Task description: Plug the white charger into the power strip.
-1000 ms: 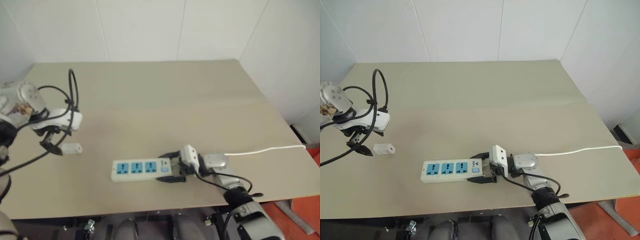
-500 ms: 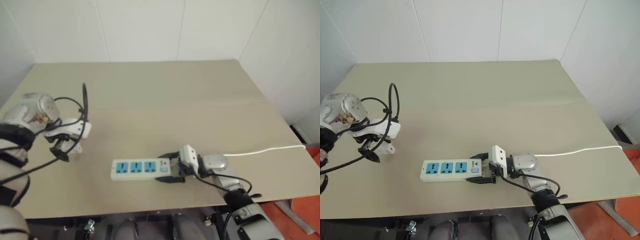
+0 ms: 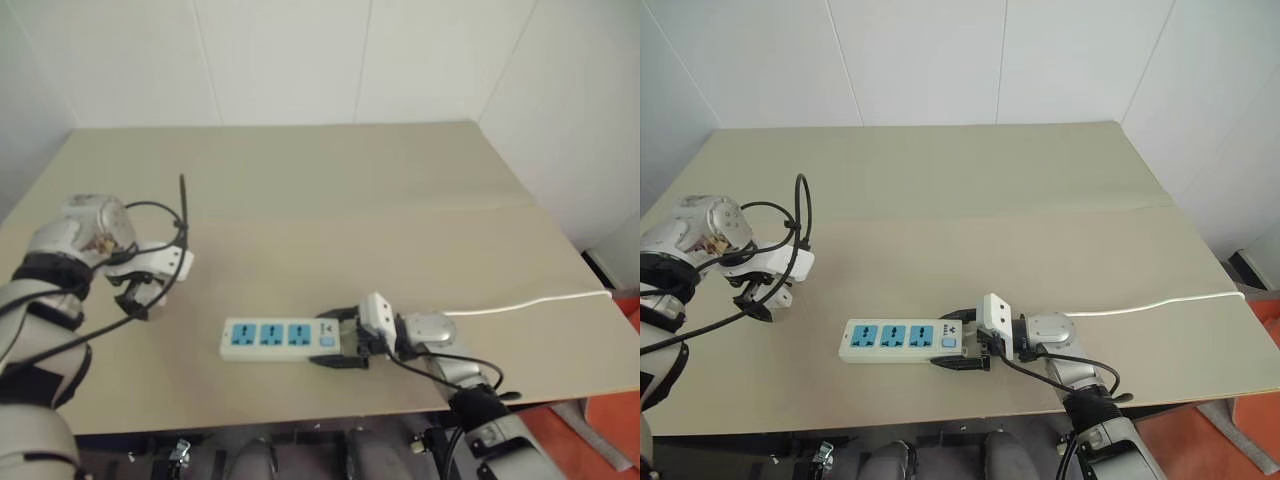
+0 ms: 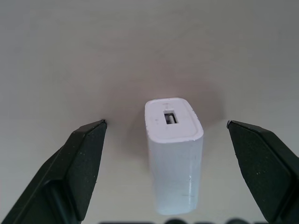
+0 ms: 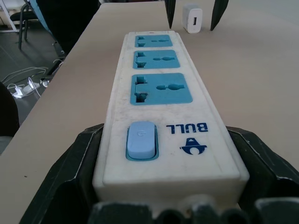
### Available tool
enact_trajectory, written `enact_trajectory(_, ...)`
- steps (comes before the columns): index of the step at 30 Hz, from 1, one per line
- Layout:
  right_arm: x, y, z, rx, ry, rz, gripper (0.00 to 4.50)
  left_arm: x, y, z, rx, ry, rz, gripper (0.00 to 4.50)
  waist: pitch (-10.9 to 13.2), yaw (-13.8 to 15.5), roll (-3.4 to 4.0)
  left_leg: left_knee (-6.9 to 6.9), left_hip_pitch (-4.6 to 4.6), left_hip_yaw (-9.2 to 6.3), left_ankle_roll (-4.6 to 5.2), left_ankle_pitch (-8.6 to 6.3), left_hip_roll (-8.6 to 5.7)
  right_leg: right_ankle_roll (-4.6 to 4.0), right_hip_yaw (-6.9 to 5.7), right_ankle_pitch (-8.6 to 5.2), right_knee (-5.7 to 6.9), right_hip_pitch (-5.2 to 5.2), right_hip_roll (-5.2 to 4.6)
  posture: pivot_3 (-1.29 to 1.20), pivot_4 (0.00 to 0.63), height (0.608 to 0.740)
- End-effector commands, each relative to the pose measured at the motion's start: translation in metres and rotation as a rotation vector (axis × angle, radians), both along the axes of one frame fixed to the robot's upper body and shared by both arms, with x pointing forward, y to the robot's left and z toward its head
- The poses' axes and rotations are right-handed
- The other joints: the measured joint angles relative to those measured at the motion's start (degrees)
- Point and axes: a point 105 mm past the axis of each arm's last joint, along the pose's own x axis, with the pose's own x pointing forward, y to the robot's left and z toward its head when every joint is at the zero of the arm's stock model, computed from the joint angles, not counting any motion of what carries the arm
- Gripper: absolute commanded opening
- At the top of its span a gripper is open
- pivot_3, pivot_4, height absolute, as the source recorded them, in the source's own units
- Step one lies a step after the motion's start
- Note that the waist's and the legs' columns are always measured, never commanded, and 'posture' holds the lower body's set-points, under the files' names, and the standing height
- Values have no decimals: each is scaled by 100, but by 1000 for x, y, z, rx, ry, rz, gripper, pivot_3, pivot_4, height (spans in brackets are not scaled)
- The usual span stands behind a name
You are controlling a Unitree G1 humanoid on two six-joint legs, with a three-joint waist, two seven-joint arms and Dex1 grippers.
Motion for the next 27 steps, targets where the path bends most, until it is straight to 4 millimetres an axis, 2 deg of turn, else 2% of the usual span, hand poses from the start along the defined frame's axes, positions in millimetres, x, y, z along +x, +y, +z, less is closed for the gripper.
enact_trajectory(1, -9, 6, -6, -3, 28, 28, 3437, 0, 0, -9, 0, 12, 5, 4500, -5, 4, 4, 1, 1, 0, 1, 1, -1, 1, 0, -1, 4, 1, 0, 0, 150, 740)
enact_trajectory(10, -10, 7, -6, -1, 32, 19, 3437, 9, -14, -8, -29, -10, -9, 4500, -19, 24, 16, 9, 18, -1, 6, 4, -5, 5, 0, -4, 19, 16, -2, 0, 150, 740)
enact_trajectory(14, -10, 7, -6, -1, 32, 16, 3437, 10, -15, -9, -29, -10, -13, 4500, -19, 26, 16, 9, 49, -1, 6, 3, -7, 42, 0, -32, 16, 51, -4, 0, 150, 740)
enact_trajectory(23, -9, 7, -6, -2, 30, 12, 3437, 8, -14, -11, -20, -4, -26, 4500, -19, 25, 16, 8, 55, -2, 6, 3, -7, 44, 0, -34, 17, 57, -5, 0, 150, 740)
enact_trajectory(26, -9, 7, -5, -2, 30, 12, 3437, 6, -12, -12, -15, -3, -43, 3963, -19, 25, 16, 8, 56, -2, 6, 3, -7, 44, 0, -34, 17, 58, -5, 0, 150, 740)
enact_trajectory(27, -9, 7, -5, -2, 30, 12, 3437, 6, -11, -13, -12, -5, -46, 3661, -19, 20, 16, 8, 55, -2, 5, 3, -7, 44, 0, -34, 16, 58, -6, 0, 150, 740)
